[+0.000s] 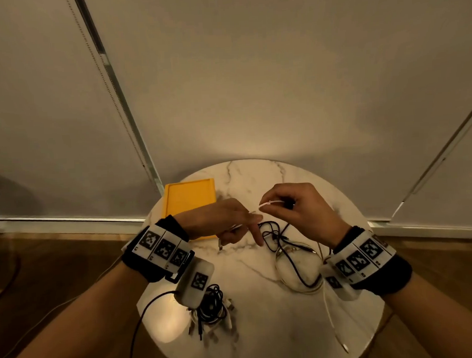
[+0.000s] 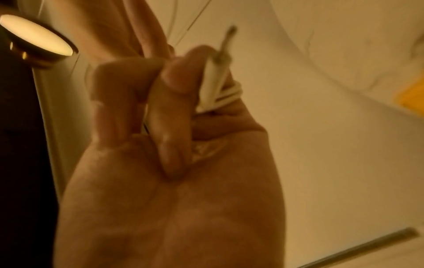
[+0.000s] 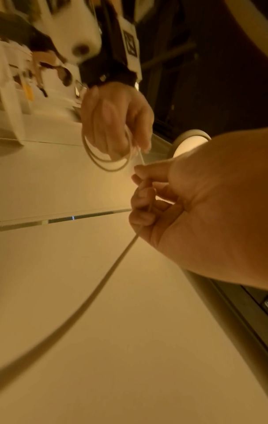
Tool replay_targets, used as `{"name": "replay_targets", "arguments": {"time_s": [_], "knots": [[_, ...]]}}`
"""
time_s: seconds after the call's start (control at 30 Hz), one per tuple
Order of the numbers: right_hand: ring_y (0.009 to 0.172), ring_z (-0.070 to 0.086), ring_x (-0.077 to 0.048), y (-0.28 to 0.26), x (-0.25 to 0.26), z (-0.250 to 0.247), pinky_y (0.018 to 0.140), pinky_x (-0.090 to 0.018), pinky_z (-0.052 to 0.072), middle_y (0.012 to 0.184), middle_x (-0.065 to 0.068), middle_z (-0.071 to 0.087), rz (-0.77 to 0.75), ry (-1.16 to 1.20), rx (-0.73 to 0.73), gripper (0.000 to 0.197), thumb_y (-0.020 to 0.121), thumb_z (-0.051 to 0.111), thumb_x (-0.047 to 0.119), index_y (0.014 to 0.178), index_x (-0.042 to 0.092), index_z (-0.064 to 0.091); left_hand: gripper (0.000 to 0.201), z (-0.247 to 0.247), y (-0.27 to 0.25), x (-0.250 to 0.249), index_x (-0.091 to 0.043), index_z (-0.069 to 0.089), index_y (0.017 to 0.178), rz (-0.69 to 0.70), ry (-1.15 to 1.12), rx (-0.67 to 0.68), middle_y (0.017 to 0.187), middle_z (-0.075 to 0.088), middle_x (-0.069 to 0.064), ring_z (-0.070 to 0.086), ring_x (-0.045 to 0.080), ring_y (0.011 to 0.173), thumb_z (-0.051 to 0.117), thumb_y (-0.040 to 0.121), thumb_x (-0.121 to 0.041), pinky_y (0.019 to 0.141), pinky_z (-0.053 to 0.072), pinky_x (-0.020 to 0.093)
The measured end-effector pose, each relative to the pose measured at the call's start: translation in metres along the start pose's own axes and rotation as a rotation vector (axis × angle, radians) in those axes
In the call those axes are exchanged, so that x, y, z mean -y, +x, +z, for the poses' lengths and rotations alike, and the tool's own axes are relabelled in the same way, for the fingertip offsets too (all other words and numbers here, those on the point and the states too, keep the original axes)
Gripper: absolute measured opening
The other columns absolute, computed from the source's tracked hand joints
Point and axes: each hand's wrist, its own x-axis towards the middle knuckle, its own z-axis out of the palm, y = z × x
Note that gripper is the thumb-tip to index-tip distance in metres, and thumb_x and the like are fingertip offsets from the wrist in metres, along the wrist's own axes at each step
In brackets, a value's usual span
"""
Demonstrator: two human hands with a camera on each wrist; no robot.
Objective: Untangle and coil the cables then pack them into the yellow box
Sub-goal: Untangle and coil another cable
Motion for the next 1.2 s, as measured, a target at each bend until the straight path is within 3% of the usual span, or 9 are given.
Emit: {"name": "replay_targets", "arguments": {"time_s": [0.13,0.3,0.43,0.6,0.77,0.87,0.97,1.07,1.2], "knots": [[0.069,0.06,-0.024,0.008,-0.006,0.003,0.064,-0.037,0.048,0.074,-0.004,0.066,0.052,0.135,-0.137,0.003,0.089,0.066,0.011,0.087,0.011,0.069,0.046,-0.004,-0.003,-0.004,0.002,0.071,0.101,0.133,-0.267,0.044,0.046,0.037,0.005,0.031,0.013,0.042,0.041,0.098,-0.032,0.05,0.022,0.031],[0.05,0.037,-0.012,0.007,-0.022,0.021,0.049,-0.026,0.033,0.056,0.004,0.045,0.14,0.281,-0.263,0.015,0.097,0.054,0.009,0.088,0.008,0.066,0.051,-0.011,0.0,-0.016,-0.003,0.073,0.095,0.327,-0.827,-0.106,0.041,0.04,-0.005,0.032,0.007,0.032,0.03,0.096,-0.031,0.047,0.038,0.02],[0.048,0.029,-0.011,0.01,-0.026,0.039,0.045,-0.022,0.026,0.053,0.003,0.036,0.233,0.387,-0.297,0.031,0.103,0.041,0.02,0.085,0.008,0.063,0.052,-0.011,0.002,-0.02,-0.006,0.074,0.091,0.381,-0.91,-0.092,0.036,0.028,-0.01,0.019,0.007,0.032,0.03,0.097,-0.034,0.046,0.027,0.021],[0.043,0.035,-0.007,0.024,-0.043,0.061,0.048,-0.027,0.03,0.047,0.01,0.044,0.309,0.288,-0.261,0.034,0.101,0.043,0.021,0.068,0.018,0.054,0.048,0.008,0.007,-0.03,0.007,0.05,0.129,0.495,-1.01,0.145,0.042,0.047,-0.004,0.041,0.007,0.035,0.035,0.097,-0.027,0.055,0.04,0.019],[0.05,0.044,-0.006,0.017,-0.028,0.082,0.059,-0.032,0.04,0.056,0.007,0.05,0.218,-0.022,-0.022,0.027,0.098,0.049,0.02,0.071,0.023,0.055,0.045,0.009,0.03,-0.034,0.009,0.035,0.138,0.585,-1.072,-0.31,0.084,0.074,0.0,0.069,0.008,0.07,0.027,0.103,-0.017,0.074,0.054,0.019],[0.049,0.045,-0.001,0.005,-0.022,0.083,0.055,-0.025,0.037,0.054,0.014,0.046,0.101,-0.144,0.086,0.018,0.099,0.051,0.027,0.101,0.011,0.06,0.029,-0.006,0.036,-0.027,-0.002,0.041,0.129,0.59,-0.815,-0.617,0.106,0.072,0.009,0.071,0.02,0.089,0.031,0.103,-0.008,0.087,0.053,0.029],[0.051,0.046,-0.003,-0.001,-0.018,0.077,0.057,-0.027,0.034,0.058,0.019,0.048,0.06,-0.175,0.147,0.019,0.1,0.05,0.026,0.105,0.013,0.061,0.025,-0.026,0.041,-0.009,-0.028,0.049,0.108,0.494,-0.105,-0.813,0.117,0.068,0.004,0.071,0.022,0.088,0.041,0.1,-0.006,0.088,0.052,0.037],[0.067,0.06,-0.015,-0.002,-0.018,0.063,0.065,-0.031,0.045,0.074,0.009,0.063,0.046,-0.151,0.077,0.018,0.099,0.052,0.025,0.103,0.013,0.065,0.01,-0.036,0.04,0.014,-0.002,0.053,0.09,0.249,0.469,-0.753,0.082,0.068,0.002,0.067,0.022,0.071,0.047,0.096,-0.007,0.088,0.049,0.042],[0.059,0.052,-0.002,-0.005,-0.028,0.031,0.058,-0.013,0.038,0.071,0.003,0.063,0.103,-0.021,-0.057,0.013,0.095,0.058,0.016,0.094,0.009,0.07,0.028,-0.035,0.02,0.038,-0.008,0.042,0.072,0.03,0.761,-0.673,0.083,0.061,0.017,0.057,0.04,0.08,0.049,0.098,-0.014,0.063,0.027,0.031]]}}
